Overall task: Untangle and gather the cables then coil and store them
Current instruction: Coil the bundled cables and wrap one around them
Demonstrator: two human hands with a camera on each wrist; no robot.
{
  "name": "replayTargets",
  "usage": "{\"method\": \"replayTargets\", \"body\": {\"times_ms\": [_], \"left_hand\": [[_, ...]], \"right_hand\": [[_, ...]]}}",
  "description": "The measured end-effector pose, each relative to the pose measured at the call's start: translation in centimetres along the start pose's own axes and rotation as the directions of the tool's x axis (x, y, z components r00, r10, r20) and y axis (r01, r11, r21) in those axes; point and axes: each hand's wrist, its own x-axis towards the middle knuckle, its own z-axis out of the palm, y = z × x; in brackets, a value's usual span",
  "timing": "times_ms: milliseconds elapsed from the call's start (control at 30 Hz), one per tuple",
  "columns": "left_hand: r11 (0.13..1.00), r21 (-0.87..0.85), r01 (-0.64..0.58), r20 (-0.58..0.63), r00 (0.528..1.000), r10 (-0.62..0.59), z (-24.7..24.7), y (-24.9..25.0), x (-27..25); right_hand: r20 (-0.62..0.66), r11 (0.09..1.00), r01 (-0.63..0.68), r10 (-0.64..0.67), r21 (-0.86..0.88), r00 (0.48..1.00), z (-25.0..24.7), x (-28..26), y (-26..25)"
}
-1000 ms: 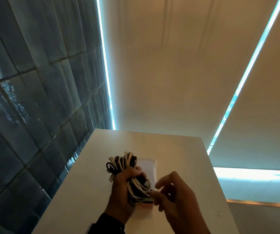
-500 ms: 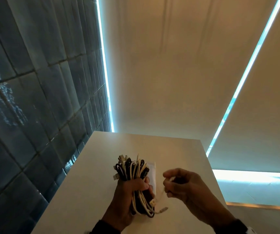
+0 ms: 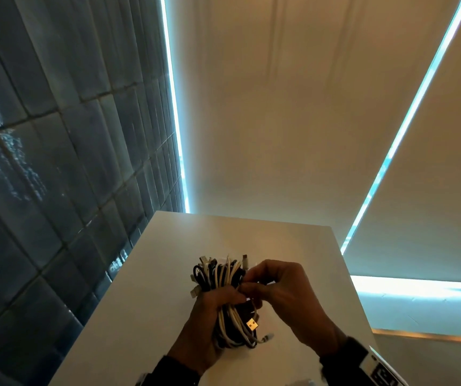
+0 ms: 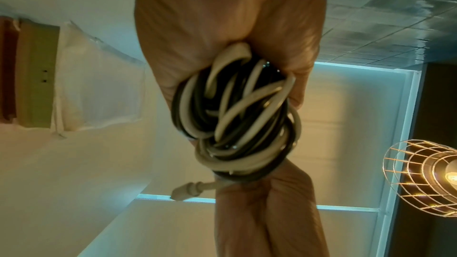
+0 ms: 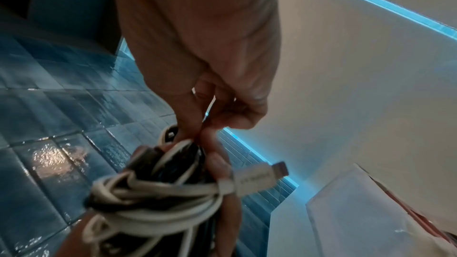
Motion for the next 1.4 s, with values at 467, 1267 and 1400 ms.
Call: {"method": "replayTargets", "body": {"times_ms": [467,1267,1400], "left_hand": [[0.993,-0.096,-0.064,-0.013,0.998,0.063,-1.1,0.6,0.1],[0.536,0.714,-0.451,-0.106,0.686,0.72,0.1,-0.9,-0.7],[0.503,0.775,-0.383,-0.054,0.752,0.657,-0.4,-2.2,-0.9]], "right_hand": [[0.214,0.887,-0.461,0.452,-0.01,0.866,-1.1,-3.3,3.8],[0.263,0.871,-0.219,0.109,0.439,0.959,1.7,-3.1,2.4],[0.212,0.944,-0.185,0.129,0.272,0.969,3.3,-2.1,1.7]]}}
